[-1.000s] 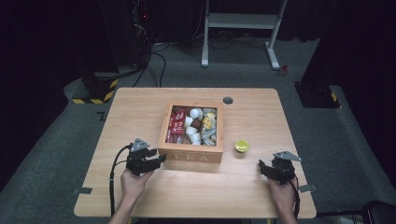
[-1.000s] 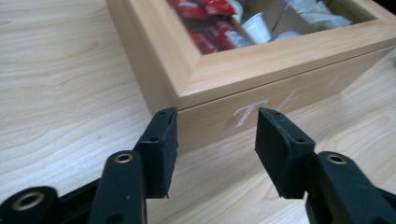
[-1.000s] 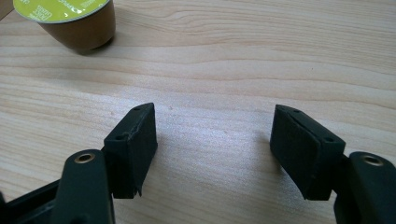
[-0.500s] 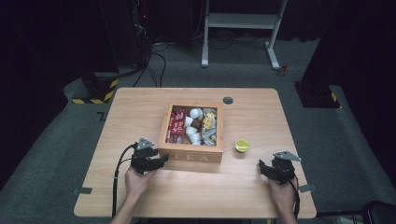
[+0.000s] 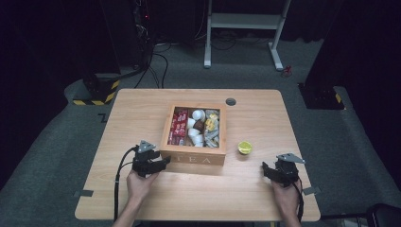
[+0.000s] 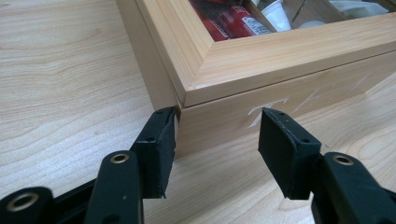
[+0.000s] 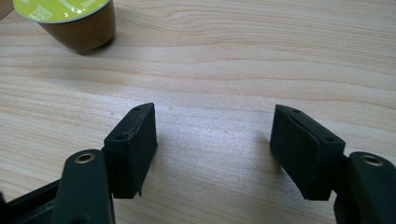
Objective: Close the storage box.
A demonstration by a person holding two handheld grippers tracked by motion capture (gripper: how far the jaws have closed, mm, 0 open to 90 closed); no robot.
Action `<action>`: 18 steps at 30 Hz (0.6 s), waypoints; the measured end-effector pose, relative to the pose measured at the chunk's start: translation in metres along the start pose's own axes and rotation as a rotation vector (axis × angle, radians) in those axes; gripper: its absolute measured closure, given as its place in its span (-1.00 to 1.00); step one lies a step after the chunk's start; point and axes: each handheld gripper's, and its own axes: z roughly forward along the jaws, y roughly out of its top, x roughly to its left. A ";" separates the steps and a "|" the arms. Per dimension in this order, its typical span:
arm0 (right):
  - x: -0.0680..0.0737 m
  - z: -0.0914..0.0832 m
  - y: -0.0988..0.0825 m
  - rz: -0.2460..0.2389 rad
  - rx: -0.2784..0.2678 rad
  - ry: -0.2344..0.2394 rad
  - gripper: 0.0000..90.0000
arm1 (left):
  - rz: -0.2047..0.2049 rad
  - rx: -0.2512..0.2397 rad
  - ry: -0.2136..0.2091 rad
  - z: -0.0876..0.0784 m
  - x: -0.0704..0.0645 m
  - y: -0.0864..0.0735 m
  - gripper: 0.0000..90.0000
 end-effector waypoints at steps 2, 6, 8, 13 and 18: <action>0.000 0.000 0.000 -0.001 -0.001 0.001 -0.29 | 0.004 -0.006 -0.010 -0.001 0.002 -0.001 0.04; 0.000 0.000 0.000 -0.001 0.000 0.002 -0.29 | -0.003 -0.025 -0.027 -0.005 0.003 -0.003 -0.01; 0.000 0.000 0.000 -0.004 -0.002 0.001 -0.29 | -0.003 -0.031 -0.025 -0.007 0.005 -0.004 -0.02; 0.000 0.000 0.000 0.000 0.000 0.001 -0.29 | -0.020 -0.065 -0.019 -0.019 0.013 -0.010 -0.06; 0.000 0.000 0.000 0.000 0.000 0.001 -0.29 | -0.047 -0.079 -0.001 -0.027 0.025 -0.015 -0.07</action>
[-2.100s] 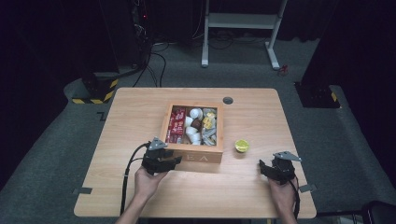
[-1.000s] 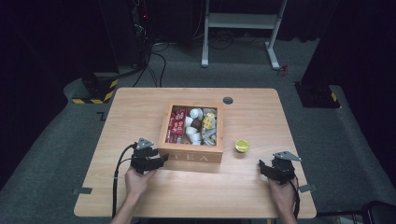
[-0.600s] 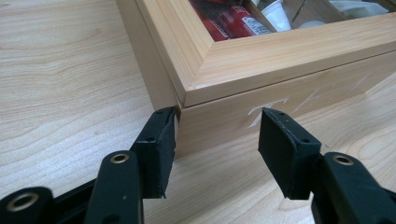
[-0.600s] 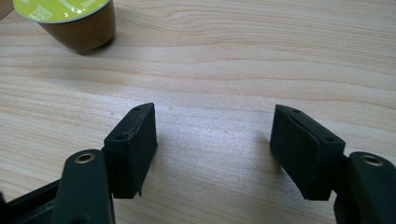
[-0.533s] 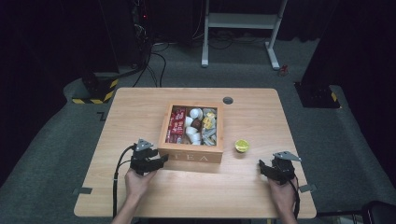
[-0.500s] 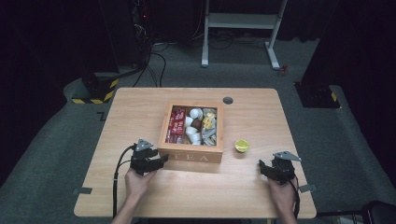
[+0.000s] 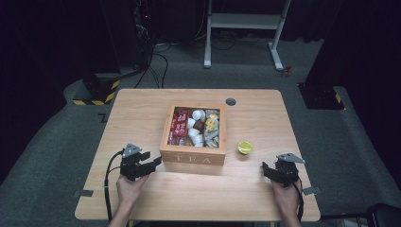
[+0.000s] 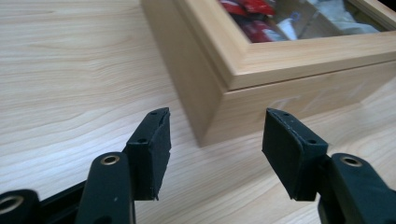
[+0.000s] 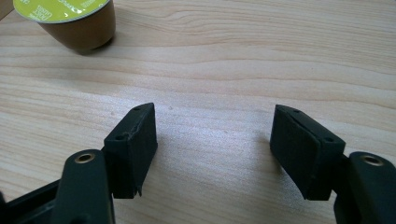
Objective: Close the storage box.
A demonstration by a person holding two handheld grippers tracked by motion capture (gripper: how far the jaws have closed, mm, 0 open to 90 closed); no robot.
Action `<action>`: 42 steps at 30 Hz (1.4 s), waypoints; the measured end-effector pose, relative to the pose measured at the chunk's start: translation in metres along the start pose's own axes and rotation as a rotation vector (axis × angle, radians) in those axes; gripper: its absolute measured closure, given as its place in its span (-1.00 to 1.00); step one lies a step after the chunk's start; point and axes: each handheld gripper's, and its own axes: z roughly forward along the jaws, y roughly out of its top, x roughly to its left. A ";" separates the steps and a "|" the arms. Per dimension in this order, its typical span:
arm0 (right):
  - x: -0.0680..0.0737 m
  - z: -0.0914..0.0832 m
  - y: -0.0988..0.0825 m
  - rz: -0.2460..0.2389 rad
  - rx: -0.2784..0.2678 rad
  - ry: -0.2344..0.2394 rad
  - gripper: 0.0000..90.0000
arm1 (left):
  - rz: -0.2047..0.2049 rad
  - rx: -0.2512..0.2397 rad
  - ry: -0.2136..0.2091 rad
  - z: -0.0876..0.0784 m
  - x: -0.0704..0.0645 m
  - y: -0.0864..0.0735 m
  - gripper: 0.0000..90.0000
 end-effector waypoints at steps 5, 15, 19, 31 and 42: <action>0.000 0.000 0.000 0.000 0.000 0.001 -0.29 | -0.029 -0.004 0.042 -0.005 0.014 -0.006 -0.07; 0.000 0.000 0.000 0.001 0.000 0.000 -0.29 | -0.020 0.053 0.155 -0.001 0.031 -0.024 -0.08; 0.000 0.000 0.000 0.000 0.000 0.001 -0.29 | -0.046 0.074 0.177 0.003 0.038 -0.032 -0.10; 0.000 0.000 0.000 0.001 0.000 0.000 -0.29 | -0.032 0.083 0.256 0.011 0.045 -0.040 -0.13; 0.000 0.000 0.000 0.002 0.000 0.000 -0.29 | 0.022 0.060 0.283 0.016 0.043 -0.045 -0.21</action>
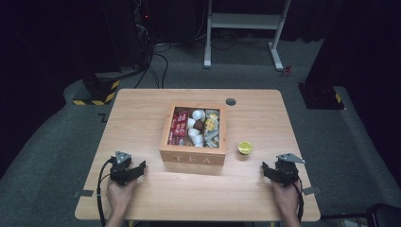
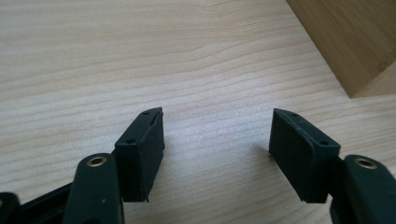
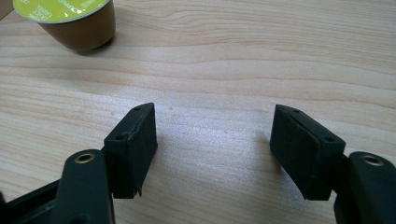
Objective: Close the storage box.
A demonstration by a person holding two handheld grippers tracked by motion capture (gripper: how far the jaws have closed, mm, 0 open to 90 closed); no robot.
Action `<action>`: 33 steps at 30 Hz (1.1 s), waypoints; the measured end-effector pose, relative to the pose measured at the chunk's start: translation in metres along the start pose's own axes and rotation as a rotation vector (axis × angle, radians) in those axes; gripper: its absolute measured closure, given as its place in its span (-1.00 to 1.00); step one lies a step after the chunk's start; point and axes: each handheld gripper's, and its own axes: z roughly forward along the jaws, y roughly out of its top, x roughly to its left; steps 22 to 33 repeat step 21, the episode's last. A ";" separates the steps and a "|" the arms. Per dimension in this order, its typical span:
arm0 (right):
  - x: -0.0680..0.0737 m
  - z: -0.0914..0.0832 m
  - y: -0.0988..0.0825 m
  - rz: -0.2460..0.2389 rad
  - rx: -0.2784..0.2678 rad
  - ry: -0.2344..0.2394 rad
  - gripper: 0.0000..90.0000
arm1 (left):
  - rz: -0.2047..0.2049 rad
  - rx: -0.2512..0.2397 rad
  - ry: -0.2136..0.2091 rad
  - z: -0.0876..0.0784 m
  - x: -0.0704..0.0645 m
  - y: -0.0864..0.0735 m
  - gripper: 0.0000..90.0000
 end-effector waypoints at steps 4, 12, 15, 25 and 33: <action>0.000 0.000 0.000 0.001 0.000 0.000 -0.29 | 0.009 0.004 -0.002 0.001 -0.001 0.000 -0.26; 0.000 0.000 0.000 0.001 0.000 0.000 -0.29 | 0.015 0.006 -0.008 0.001 -0.001 0.000 -0.31; 0.000 0.000 0.000 0.002 0.000 -0.001 -0.29 | 0.015 0.006 -0.009 0.001 -0.001 0.000 -0.31; 0.000 0.000 0.000 0.002 0.000 -0.001 -0.29 | 0.015 0.006 -0.009 0.001 -0.001 0.000 -0.31; 0.000 0.000 0.000 0.002 0.000 -0.001 -0.29 | 0.015 0.006 -0.009 0.001 -0.001 0.000 -0.31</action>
